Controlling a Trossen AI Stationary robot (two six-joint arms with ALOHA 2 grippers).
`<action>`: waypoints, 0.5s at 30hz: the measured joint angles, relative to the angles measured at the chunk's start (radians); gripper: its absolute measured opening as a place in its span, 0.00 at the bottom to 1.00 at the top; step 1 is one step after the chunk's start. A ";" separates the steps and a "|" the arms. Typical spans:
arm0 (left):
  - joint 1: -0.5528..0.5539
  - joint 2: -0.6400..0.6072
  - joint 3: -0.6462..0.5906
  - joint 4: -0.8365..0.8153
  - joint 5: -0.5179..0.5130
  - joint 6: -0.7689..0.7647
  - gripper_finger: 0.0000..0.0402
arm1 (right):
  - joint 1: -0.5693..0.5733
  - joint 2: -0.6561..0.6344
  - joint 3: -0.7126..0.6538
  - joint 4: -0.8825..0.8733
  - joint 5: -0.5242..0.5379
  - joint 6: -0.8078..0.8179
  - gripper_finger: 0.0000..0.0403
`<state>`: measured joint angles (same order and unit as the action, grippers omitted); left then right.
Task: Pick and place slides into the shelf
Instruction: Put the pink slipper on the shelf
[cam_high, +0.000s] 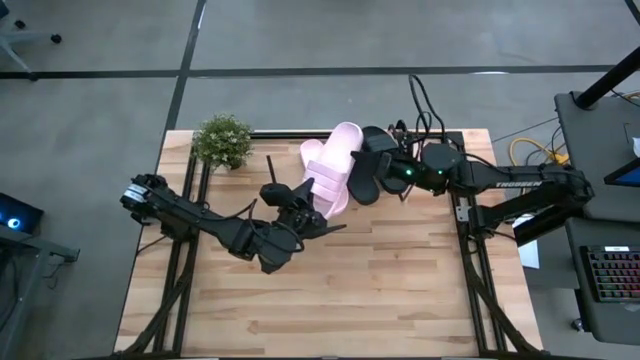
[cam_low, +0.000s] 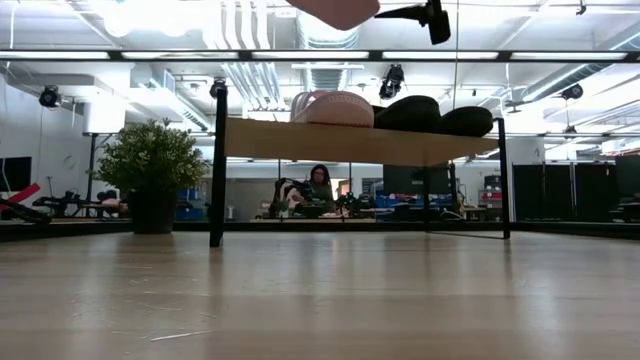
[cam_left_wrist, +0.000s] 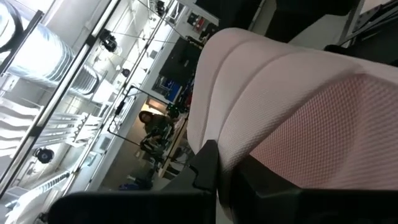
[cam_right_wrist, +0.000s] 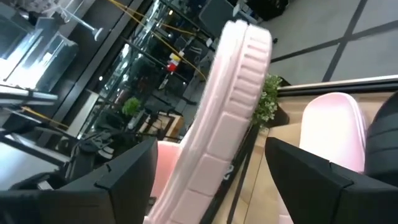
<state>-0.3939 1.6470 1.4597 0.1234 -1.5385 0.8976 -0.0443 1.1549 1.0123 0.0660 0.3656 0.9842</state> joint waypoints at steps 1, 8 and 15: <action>0.000 0.000 0.000 0.000 -0.001 0.000 0.00 | -0.003 0.000 0.003 -0.001 0.005 0.000 0.71; 0.000 0.000 0.000 0.001 -0.003 -0.001 0.00 | -0.013 0.020 0.008 0.002 0.012 0.026 0.71; 0.000 0.000 0.000 0.001 -0.004 -0.001 0.00 | -0.019 0.055 0.011 0.026 0.002 0.062 0.68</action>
<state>-0.3939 1.6470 1.4601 0.1243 -1.5429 0.8963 -0.0631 1.2100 1.0228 0.0920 0.3679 1.0457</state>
